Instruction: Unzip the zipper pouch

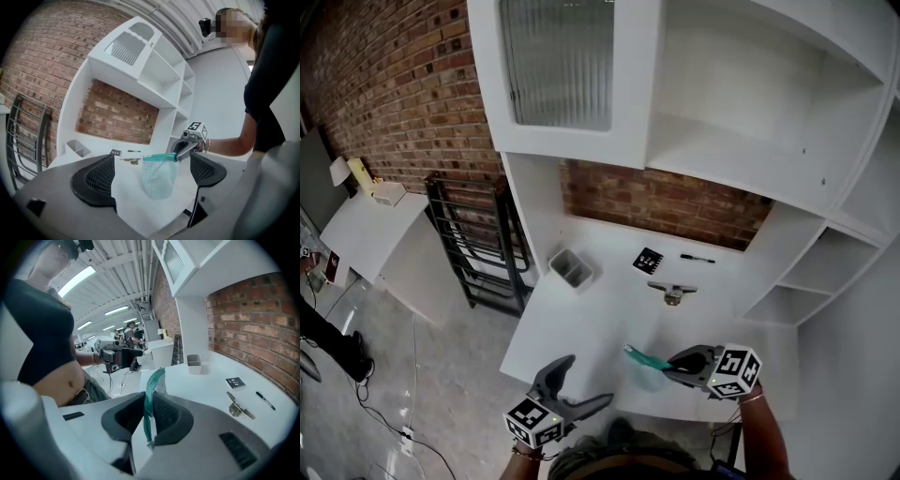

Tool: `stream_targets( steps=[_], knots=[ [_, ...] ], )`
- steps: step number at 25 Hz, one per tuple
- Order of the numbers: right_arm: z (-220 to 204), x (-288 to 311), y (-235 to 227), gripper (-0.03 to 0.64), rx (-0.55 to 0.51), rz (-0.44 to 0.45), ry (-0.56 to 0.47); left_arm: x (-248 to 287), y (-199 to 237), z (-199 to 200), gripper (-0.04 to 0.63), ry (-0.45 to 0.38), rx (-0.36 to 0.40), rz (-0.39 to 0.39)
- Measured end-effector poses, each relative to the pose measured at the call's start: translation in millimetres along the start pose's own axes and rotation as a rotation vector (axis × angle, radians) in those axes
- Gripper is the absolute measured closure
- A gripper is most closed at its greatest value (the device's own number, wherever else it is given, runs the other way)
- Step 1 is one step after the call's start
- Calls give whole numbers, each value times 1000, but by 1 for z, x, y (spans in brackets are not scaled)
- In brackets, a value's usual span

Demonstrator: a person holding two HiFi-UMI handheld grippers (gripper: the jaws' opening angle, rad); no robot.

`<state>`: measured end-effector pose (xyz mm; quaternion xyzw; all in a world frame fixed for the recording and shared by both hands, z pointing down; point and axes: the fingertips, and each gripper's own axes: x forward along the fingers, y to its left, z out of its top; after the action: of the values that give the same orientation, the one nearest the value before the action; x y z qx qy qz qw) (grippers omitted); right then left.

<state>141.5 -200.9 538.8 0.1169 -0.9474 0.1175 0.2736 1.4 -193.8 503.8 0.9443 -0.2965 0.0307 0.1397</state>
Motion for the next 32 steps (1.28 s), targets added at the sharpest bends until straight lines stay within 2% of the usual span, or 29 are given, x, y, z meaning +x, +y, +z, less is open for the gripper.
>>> stream_targets(
  steps=[3,7,11,17,19,22,23,27,30,32],
  knots=[
    [23,-9,21,571,-43,48,-43,1,-4,-2,92,4,-7,-56],
    [60,-26,45,571,-117,106,-108,3,-12,10,92,-32,-36,-155],
    [86,-35,66,571,-202,165,-118,8,-23,21,92,-23,47,-271],
    [101,-39,99,571,-314,231,-20,-1,-56,43,97,-47,126,-487],
    [104,-40,108,571,-343,243,0,-5,-67,47,140,-42,155,-552],
    [105,-37,118,571,-361,248,18,-8,-78,45,308,-42,188,-609],
    [104,-36,120,571,-363,253,19,-10,-81,46,340,-51,188,-622],
    [101,-32,123,571,-360,259,16,-17,-92,51,374,-79,190,-674],
    [99,-32,121,571,-354,255,12,-18,-94,51,473,-59,228,-670],
    [98,-33,121,571,-352,253,3,-18,-95,51,510,-57,226,-671]
  ],
)
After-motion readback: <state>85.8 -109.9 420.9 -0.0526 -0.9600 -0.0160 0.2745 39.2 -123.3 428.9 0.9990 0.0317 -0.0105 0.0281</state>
